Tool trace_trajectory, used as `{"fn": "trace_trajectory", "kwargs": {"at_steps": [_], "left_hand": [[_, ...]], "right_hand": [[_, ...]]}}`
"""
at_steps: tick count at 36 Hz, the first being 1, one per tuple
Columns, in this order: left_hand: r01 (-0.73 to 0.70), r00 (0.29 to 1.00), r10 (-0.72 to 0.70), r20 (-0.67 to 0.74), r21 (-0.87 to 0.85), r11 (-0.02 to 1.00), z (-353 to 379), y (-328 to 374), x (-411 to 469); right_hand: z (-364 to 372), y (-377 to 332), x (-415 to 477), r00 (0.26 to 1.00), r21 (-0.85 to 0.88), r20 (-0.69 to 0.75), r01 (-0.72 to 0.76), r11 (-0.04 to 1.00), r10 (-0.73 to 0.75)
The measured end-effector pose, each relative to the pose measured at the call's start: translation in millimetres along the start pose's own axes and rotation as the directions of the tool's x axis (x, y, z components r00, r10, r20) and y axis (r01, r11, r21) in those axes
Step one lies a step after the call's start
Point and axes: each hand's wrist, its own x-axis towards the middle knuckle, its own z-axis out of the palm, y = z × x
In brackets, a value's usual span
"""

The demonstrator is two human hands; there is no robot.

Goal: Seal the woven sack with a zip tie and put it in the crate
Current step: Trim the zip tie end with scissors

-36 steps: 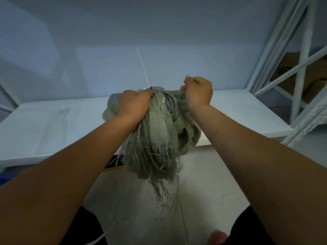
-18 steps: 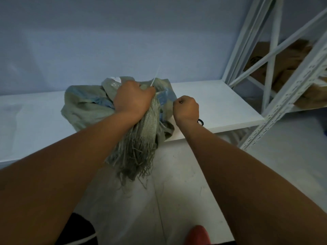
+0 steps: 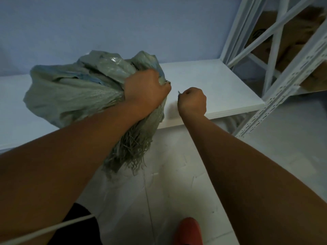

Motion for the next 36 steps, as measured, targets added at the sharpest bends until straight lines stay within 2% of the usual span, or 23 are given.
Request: {"fn": "trace_trajectory", "kwargs": {"at_steps": [3, 8, 12, 17, 19, 31, 36], "left_hand": [[-0.039, 0.999, 0.037, 0.037, 0.049, 0.998, 10.8, 5.0, -0.5], [-0.186, 0.98, 0.179, 0.084, 0.089, 0.979, 29.7, 6.8, 1.4], [-0.226, 0.974, 0.222, 0.043, 0.215, 0.95, 33.1, 14.3, 0.8], [-0.216, 0.976, 0.215, 0.041, 0.323, 0.921, 35.7, 19.3, 3.5], [-0.214, 0.977, 0.199, 0.08, 0.327, 0.92, 40.4, 18.7, 3.8], [-0.225, 0.974, 0.215, 0.066, 0.327, 0.918, 45.0, 21.6, 6.1], [-0.215, 0.976, 0.197, 0.089, 0.336, 0.917, 45.3, 23.0, 6.7]], "right_hand": [[2.0, 8.4, 4.8, 1.0, -0.009, 0.003, 0.002, 1.0, -0.002], [10.4, 17.7, 12.0, 0.999, 0.028, 0.026, -0.024, 0.999, 0.024], [12.4, 21.2, 19.8, 1.0, -0.013, 0.024, -0.018, 1.0, 0.018], [10.4, 26.7, 30.4, 0.999, -0.077, 0.044, -0.027, 0.997, 0.03], [8.3, 28.7, 32.5, 0.998, -0.08, 0.058, -0.032, 0.996, 0.037], [14.5, 43.7, 31.5, 0.992, -0.092, 0.096, -0.068, 0.993, 0.077], [15.7, 39.0, 29.9, 0.995, -0.204, 0.077, -0.05, 0.978, 0.067]]}}
